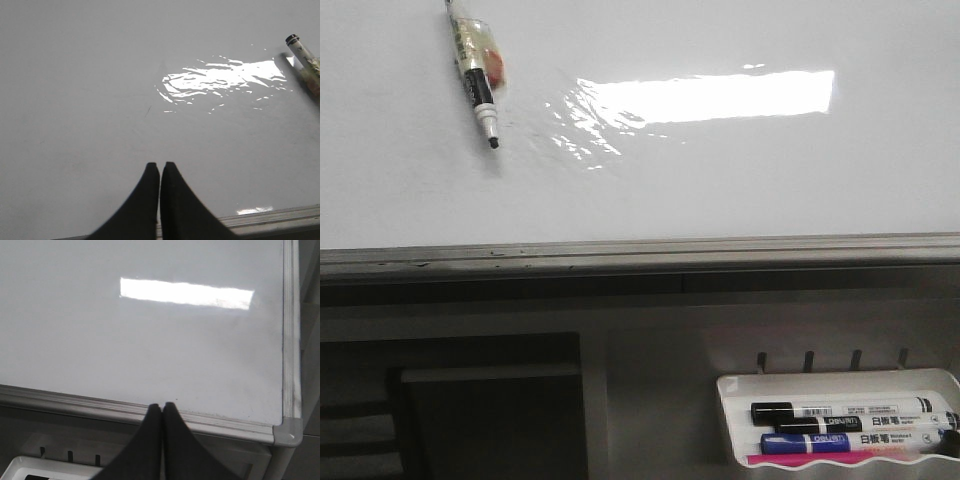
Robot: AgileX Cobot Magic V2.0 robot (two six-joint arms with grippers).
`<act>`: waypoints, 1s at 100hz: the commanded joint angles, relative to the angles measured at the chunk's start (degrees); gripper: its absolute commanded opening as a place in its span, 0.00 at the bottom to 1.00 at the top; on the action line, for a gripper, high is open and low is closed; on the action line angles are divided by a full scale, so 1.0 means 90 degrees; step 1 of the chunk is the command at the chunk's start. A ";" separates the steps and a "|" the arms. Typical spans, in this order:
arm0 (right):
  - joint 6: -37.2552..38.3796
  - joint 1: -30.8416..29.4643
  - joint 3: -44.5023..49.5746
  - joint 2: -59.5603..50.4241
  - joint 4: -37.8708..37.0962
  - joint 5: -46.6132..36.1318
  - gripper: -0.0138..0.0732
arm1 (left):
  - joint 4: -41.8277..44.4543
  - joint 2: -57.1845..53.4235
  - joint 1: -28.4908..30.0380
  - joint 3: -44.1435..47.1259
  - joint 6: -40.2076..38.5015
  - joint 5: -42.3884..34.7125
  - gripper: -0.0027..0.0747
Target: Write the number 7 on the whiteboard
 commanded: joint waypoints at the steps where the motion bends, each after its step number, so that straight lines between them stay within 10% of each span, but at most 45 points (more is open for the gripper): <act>1: -0.0035 -0.0035 0.0199 -0.0122 -0.0060 -0.0536 0.09 | -0.0018 -0.0194 0.0003 0.0222 -0.0059 -0.0446 0.01; 49: -0.0035 -0.0035 0.0199 -0.0122 0.0199 -0.0560 0.09 | -0.0073 -0.0194 0.0003 0.0222 -0.0059 -0.0446 0.01; 100: -0.0035 -0.0035 0.0199 -0.0122 0.3701 -0.0839 0.09 | -0.3347 -0.0194 0.0003 0.0222 -0.0059 -0.0456 0.01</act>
